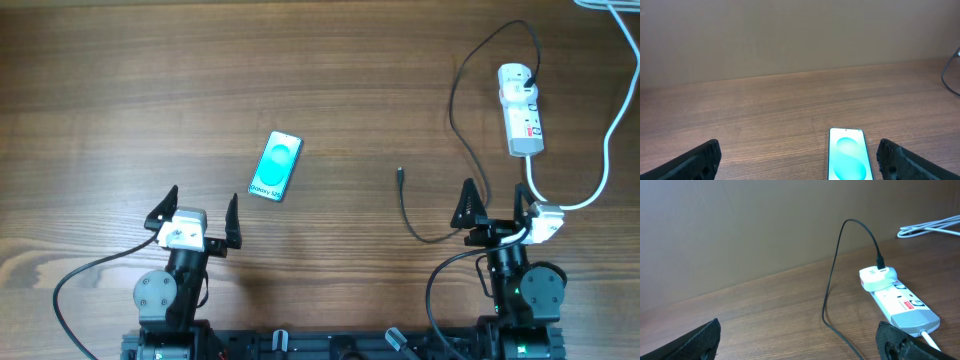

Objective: Plug charger to phone and switch on socket

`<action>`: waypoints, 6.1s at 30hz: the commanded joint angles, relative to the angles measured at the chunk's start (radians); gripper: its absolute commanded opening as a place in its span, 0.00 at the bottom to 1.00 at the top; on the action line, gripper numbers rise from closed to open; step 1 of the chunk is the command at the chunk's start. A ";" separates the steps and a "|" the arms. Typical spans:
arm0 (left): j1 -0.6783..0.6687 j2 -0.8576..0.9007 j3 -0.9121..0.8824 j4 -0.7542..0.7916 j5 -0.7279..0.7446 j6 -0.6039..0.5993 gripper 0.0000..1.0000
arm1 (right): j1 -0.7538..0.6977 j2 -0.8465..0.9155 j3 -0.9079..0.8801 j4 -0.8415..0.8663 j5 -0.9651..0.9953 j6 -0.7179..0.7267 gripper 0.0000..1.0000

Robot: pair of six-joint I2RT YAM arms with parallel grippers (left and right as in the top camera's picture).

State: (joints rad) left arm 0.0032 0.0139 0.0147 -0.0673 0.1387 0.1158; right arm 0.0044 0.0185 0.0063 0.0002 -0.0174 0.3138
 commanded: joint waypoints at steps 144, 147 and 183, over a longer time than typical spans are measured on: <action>0.006 1.060 1.194 -0.799 0.302 -0.201 1.00 | 0.004 0.005 -0.001 0.005 0.010 0.003 1.00; 0.006 1.188 1.194 -0.810 0.303 -0.203 1.00 | 0.004 0.005 -0.001 0.005 0.010 0.003 1.00; -0.238 1.638 1.194 -0.753 -0.002 -0.285 1.00 | 0.004 0.005 -0.001 0.005 0.010 0.003 1.00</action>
State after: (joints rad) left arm -0.2234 1.6012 1.1980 -0.8284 0.1974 -0.1608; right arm 0.0044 0.0250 0.0063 0.0006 -0.0174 0.3138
